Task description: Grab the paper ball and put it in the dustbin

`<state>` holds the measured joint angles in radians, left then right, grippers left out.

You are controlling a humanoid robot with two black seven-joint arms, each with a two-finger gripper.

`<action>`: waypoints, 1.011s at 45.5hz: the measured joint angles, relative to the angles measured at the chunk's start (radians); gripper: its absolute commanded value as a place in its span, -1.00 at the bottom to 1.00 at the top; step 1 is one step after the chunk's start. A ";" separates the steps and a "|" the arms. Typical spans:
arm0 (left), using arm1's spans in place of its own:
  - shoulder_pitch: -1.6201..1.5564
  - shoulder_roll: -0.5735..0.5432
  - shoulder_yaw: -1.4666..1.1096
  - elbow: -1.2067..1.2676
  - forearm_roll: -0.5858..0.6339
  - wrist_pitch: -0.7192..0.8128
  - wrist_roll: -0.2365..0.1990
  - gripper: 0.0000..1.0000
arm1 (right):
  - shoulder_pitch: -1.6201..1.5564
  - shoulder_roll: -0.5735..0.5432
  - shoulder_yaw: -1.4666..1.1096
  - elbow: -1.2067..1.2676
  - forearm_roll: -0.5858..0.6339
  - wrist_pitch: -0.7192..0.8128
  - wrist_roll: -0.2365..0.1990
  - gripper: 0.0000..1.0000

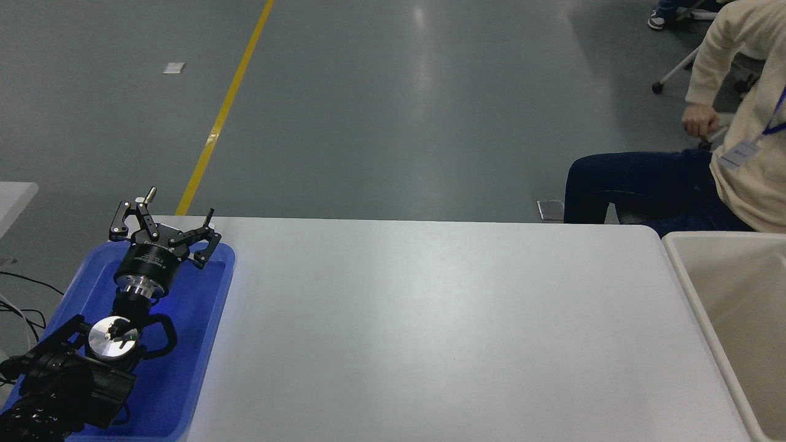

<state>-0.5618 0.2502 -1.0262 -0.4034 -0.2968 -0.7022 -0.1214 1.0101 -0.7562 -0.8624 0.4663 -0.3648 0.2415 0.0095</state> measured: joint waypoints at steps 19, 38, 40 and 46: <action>0.000 0.000 0.000 0.000 0.001 0.000 0.001 1.00 | -0.260 0.172 0.167 -0.314 0.000 -0.072 0.000 -1.00; 0.000 0.000 0.000 0.000 0.001 0.000 0.000 1.00 | -0.335 0.248 0.219 -0.416 0.000 -0.212 0.001 0.63; 0.000 0.000 0.000 0.000 0.001 0.000 0.000 1.00 | -0.338 0.253 0.222 -0.417 0.000 -0.247 0.001 0.66; -0.001 0.000 0.000 0.000 0.001 0.000 0.000 1.00 | -0.343 0.261 0.241 -0.419 0.001 -0.312 0.001 0.82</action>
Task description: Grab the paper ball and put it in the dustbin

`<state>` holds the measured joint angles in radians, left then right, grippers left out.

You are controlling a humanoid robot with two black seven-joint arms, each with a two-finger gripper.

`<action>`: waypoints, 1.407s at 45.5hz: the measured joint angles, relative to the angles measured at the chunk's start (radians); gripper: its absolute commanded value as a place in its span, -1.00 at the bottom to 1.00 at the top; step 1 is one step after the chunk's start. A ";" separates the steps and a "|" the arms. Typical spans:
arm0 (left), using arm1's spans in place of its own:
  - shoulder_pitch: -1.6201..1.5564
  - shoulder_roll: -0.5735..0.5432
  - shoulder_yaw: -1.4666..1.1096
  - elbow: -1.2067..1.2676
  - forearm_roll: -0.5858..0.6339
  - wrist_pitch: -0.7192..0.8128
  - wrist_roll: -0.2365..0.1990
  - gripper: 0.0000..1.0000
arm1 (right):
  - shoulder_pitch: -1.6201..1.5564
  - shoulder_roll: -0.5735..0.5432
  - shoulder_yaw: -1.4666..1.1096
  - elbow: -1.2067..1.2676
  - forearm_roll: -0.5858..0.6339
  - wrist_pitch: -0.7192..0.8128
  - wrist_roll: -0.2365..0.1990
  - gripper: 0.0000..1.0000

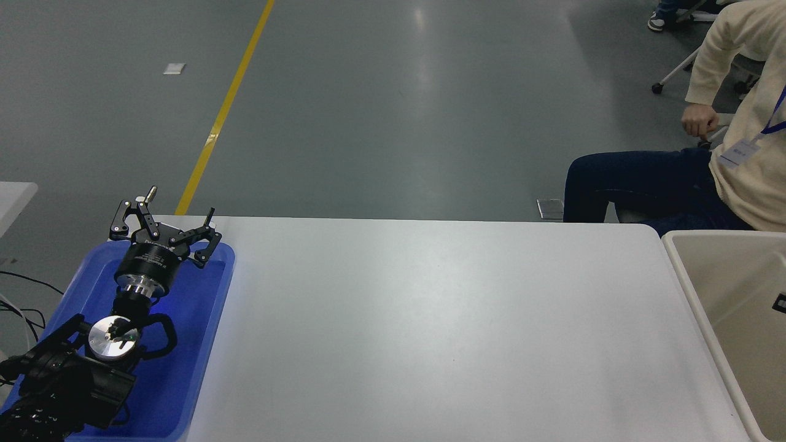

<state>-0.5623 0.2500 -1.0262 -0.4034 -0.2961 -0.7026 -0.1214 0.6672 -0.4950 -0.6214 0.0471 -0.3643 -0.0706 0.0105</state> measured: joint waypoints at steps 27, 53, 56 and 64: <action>0.000 0.000 0.000 0.000 0.000 0.000 0.000 1.00 | -0.023 0.006 0.237 0.006 0.003 -0.081 0.004 0.97; 0.000 0.000 0.000 0.000 0.000 0.000 0.000 1.00 | -0.029 -0.139 1.057 0.304 0.001 -0.066 0.009 1.00; 0.001 0.000 0.000 0.000 0.000 0.000 0.000 1.00 | -0.038 -0.149 1.120 0.355 0.001 -0.059 0.009 1.00; 0.001 0.000 0.000 0.000 0.000 0.000 0.000 1.00 | -0.080 -0.167 1.305 0.500 0.001 -0.033 0.010 1.00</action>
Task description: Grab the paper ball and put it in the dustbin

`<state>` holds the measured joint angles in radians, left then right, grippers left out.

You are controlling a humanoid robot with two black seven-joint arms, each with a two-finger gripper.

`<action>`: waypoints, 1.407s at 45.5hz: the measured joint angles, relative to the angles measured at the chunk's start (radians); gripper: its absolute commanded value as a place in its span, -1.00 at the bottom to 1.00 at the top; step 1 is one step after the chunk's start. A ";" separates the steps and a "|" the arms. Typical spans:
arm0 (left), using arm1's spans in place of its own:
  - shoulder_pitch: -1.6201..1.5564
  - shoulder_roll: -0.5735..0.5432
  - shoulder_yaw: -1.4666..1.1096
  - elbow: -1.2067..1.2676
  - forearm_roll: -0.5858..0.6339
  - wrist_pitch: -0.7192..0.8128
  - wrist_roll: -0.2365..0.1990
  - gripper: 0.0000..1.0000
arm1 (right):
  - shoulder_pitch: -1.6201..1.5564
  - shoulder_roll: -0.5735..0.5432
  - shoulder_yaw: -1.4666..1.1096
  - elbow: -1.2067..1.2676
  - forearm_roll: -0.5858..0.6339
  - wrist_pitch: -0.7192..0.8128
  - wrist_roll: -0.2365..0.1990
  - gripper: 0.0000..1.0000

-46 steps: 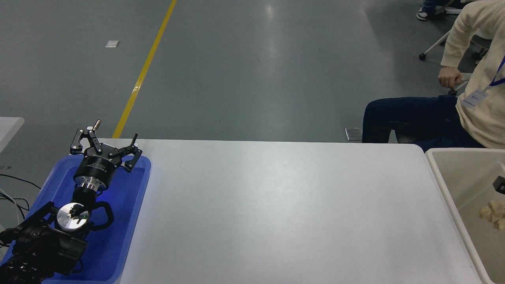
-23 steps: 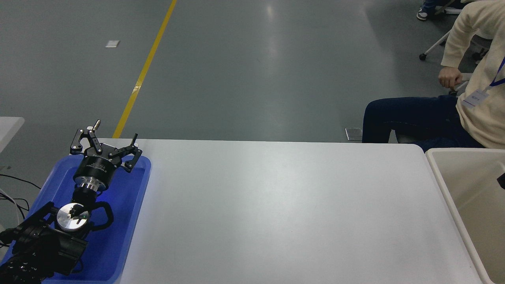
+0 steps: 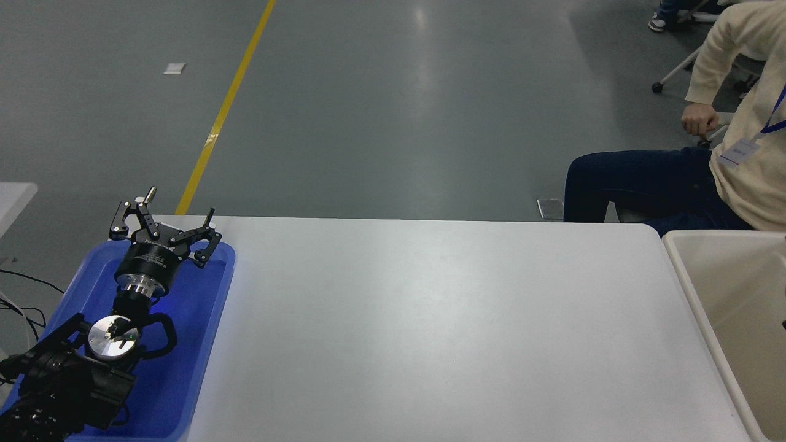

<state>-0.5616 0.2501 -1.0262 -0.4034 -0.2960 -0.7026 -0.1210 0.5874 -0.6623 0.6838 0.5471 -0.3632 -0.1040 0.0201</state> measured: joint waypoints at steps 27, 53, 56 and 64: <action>0.000 0.000 0.000 0.000 0.000 0.000 0.000 1.00 | -0.133 0.292 0.373 0.180 0.101 0.045 0.316 1.00; 0.000 0.000 0.000 -0.001 0.000 0.000 0.001 1.00 | -0.197 0.471 0.369 0.302 -0.001 0.035 0.551 1.00; 0.000 0.000 0.000 -0.001 0.000 0.000 0.001 1.00 | -0.204 0.479 0.364 0.304 -0.008 0.032 0.556 1.00; 0.000 0.000 0.000 -0.001 0.000 0.000 0.001 1.00 | -0.235 0.491 0.347 0.310 -0.018 0.029 0.564 1.00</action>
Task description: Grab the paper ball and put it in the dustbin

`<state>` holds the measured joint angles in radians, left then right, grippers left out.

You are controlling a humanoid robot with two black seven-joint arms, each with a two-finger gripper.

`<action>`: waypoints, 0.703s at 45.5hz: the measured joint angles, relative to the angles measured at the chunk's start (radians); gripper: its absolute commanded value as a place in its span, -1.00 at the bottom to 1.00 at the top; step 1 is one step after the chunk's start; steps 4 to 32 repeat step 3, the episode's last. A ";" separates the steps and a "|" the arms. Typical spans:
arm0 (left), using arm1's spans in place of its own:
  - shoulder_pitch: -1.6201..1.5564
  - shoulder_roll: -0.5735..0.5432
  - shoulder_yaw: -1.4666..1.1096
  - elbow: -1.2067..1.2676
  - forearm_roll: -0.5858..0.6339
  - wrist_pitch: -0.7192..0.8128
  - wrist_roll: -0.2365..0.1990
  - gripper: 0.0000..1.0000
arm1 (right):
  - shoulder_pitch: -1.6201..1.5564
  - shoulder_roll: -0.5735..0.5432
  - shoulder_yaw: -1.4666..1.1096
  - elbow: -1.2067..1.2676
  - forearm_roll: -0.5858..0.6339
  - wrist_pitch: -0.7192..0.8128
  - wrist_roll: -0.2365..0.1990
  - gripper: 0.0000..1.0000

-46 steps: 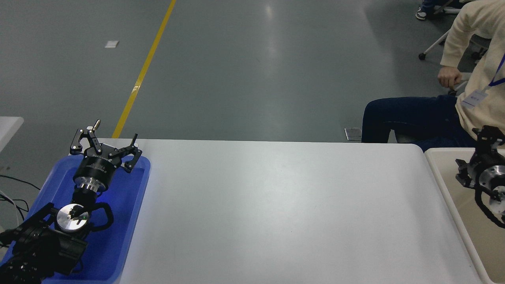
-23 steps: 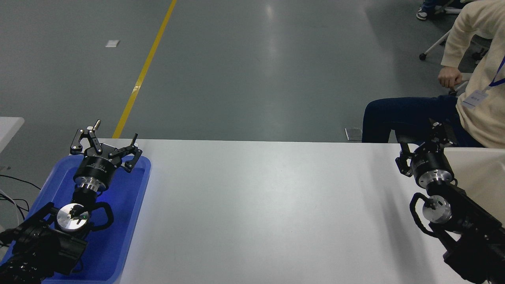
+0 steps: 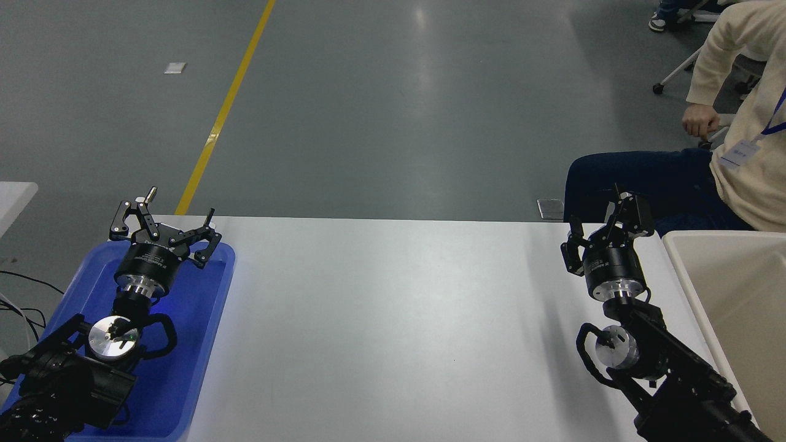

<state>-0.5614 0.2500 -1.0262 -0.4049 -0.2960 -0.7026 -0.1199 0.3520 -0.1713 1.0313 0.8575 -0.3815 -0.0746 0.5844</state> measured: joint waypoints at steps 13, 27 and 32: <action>0.000 0.000 0.000 0.000 0.000 0.000 0.000 1.00 | -0.008 0.003 -0.004 0.002 -0.002 0.000 0.001 1.00; 0.000 0.000 0.000 0.000 0.000 0.000 0.000 1.00 | -0.008 0.003 -0.004 0.002 -0.002 0.000 0.001 1.00; 0.000 0.000 0.000 0.000 0.000 0.000 0.000 1.00 | -0.008 0.003 -0.004 0.002 -0.002 0.000 0.001 1.00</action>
